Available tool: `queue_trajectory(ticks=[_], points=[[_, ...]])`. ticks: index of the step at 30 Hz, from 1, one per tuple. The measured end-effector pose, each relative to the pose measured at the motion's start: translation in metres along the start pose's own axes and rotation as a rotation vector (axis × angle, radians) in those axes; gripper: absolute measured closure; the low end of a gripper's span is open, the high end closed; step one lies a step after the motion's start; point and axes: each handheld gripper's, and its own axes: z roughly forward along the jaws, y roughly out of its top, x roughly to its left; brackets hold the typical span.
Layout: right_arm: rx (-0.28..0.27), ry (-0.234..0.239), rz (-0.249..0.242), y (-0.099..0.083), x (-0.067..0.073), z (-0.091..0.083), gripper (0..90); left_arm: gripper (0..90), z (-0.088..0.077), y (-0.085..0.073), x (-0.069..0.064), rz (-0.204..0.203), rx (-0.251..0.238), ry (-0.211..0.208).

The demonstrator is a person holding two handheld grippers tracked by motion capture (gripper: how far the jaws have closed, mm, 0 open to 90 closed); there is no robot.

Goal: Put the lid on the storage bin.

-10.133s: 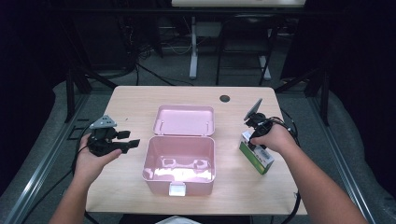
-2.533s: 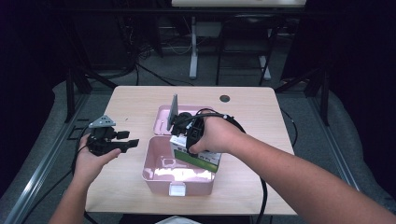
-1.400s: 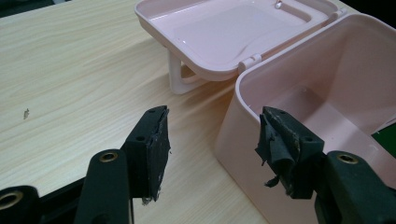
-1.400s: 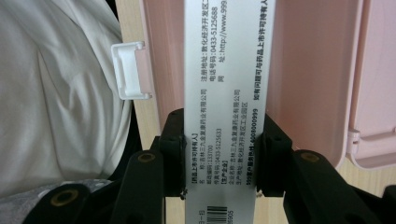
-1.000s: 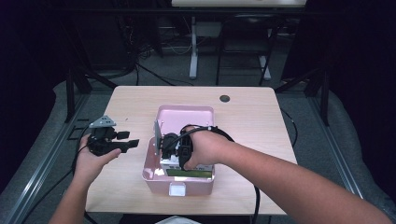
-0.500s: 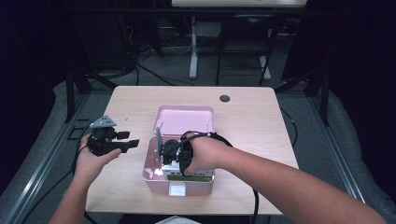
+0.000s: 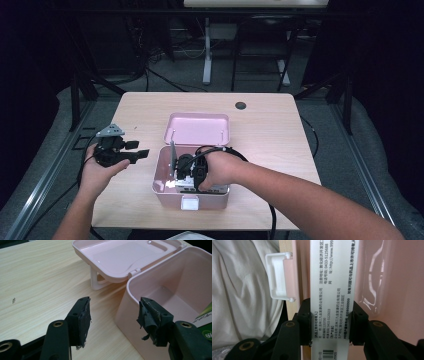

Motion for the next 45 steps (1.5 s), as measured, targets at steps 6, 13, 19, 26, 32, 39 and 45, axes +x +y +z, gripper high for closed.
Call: queue_trajectory(ticks=[6, 13, 19, 26, 32, 39, 45], points=[[0.002, 0.006, 0.012, -0.001, -0.004, 0.008, 61.5, 42.5, 0.0, 0.0, 0.0, 0.0, 0.0, 0.0], [0.009, 0.017, 0.02, -0.001, -0.008, 0.018, 61.5, 42.5, 0.0, 0.0, 0.0, 0.0, 0.0, 0.001], [0.009, 0.02, 0.016, -0.001, -0.011, 0.026, 61.5, 42.5, 0.0, 0.0, 0.0, 0.001, 0.002, 0.0], [0.008, 0.031, 0.025, -0.004, -0.013, 0.038, 61.4, 42.5, 0.002, 0.0, 0.0, 0.001, 0.001, 0.002], [0.008, 0.043, 0.034, -0.004, -0.015, 0.043, 61.4, 42.5, 0.003, -0.001, 0.0, -0.002, 0.005, 0.003], [0.001, 0.052, 0.046, -0.005, -0.018, 0.048, 61.2, 42.5, 0.004, -0.001, 0.001, -0.003, 0.005, 0.002], [-0.012, 0.067, 0.054, -0.004, -0.019, 0.046, 59.6, 42.5, 0.003, -0.001, 0.001, -0.002, 0.005, 0.002]])
